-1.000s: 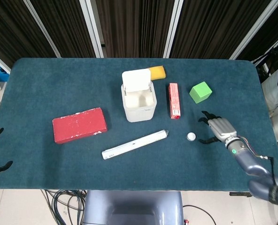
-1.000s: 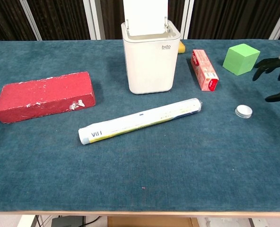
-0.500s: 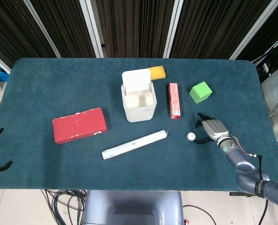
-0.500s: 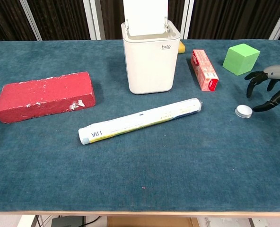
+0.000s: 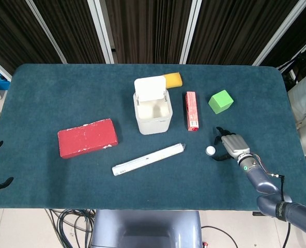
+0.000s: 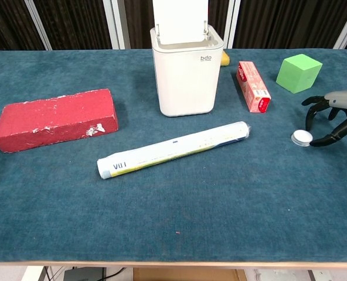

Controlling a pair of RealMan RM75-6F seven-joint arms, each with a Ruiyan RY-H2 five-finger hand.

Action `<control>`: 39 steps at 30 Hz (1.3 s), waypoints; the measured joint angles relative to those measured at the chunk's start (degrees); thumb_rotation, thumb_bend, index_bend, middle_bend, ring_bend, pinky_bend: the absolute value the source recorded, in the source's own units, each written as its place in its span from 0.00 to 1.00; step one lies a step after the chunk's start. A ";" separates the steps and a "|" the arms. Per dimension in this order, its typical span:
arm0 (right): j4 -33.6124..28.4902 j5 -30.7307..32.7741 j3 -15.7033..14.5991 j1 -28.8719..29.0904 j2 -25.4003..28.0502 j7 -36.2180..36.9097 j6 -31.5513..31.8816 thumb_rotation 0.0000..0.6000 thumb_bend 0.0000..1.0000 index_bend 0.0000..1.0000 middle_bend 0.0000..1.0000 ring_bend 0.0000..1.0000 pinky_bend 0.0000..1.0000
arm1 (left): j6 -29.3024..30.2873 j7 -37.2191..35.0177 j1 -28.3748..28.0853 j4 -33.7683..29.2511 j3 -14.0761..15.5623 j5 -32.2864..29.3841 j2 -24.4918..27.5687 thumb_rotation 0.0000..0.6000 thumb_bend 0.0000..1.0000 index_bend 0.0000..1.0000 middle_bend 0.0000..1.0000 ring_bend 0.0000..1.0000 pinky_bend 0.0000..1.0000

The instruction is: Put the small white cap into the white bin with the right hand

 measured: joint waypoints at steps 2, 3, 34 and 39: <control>0.59 -0.40 -0.04 0.16 -0.56 0.15 0.20 1.00 0.11 0.38 0.05 0.11 0.24 | -0.04 -0.05 -0.02 0.00 -0.01 -0.03 -0.01 1.00 0.17 0.12 0.16 0.02 0.04; 0.85 -0.54 -0.05 0.26 -0.82 0.20 0.24 1.00 0.11 0.39 0.05 0.11 0.24 | -0.06 -0.11 -0.02 -0.01 -0.02 -0.02 0.00 1.00 0.17 0.12 0.16 0.02 0.04; -3.26 -4.46 3.06 0.43 2.36 3.65 9.79 1.00 0.24 0.58 0.06 0.11 0.25 | -0.43 -0.21 -0.03 -0.24 0.10 -0.13 0.43 1.00 0.17 0.12 0.16 0.02 0.03; -10.12 -5.33 6.50 1.16 7.45 4.58 12.76 1.00 0.24 0.58 0.06 0.11 0.25 | -0.48 -0.53 -0.02 -0.29 0.17 0.01 0.54 1.00 0.17 0.12 0.16 0.02 0.03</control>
